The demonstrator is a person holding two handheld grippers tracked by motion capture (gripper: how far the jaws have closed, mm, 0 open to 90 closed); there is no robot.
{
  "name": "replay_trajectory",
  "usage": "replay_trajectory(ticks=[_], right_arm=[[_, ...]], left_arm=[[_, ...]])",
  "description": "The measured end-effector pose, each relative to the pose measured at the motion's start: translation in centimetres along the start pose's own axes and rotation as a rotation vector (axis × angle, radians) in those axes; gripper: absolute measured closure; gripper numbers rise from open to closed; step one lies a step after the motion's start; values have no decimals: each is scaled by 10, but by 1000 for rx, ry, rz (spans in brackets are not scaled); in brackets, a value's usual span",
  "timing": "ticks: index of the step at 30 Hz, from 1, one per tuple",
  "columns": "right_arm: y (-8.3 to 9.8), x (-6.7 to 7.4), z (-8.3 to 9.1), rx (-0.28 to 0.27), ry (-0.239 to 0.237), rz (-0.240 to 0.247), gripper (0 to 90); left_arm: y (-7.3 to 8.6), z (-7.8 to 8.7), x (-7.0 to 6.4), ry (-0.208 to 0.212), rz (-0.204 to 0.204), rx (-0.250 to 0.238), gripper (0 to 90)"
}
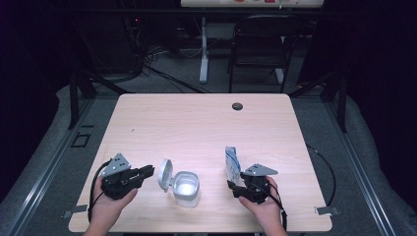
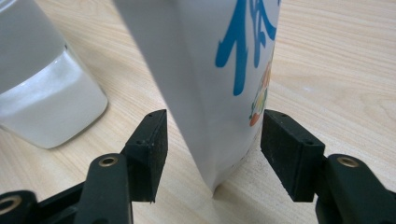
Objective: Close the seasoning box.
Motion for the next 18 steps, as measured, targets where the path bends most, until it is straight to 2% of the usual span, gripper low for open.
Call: replay_trajectory(ticks=[5, 14, 18], right_arm=[[0, 1, 4, 2, -6, -1, 417], [3, 2, 13, -7, -7, 10, 418], [7, 1, 15, -34, 5, 15, 418]], left_arm=[[-6, 1, -7, 21, -27, -3, 900], [-8, 2, -11, 33, -42, 5, 900], [-10, 3, -13, 41, -53, 6, 900]])
Point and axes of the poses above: each handheld gripper's, and its own axes: z roughly backward along the jaws, y roughly out of its underside, x roughly to its left, the point moved 1 cm from there along -z, roughly forward along the jaws, and after that the axes turned 11 degrees about -z, right-handed, at the moved point
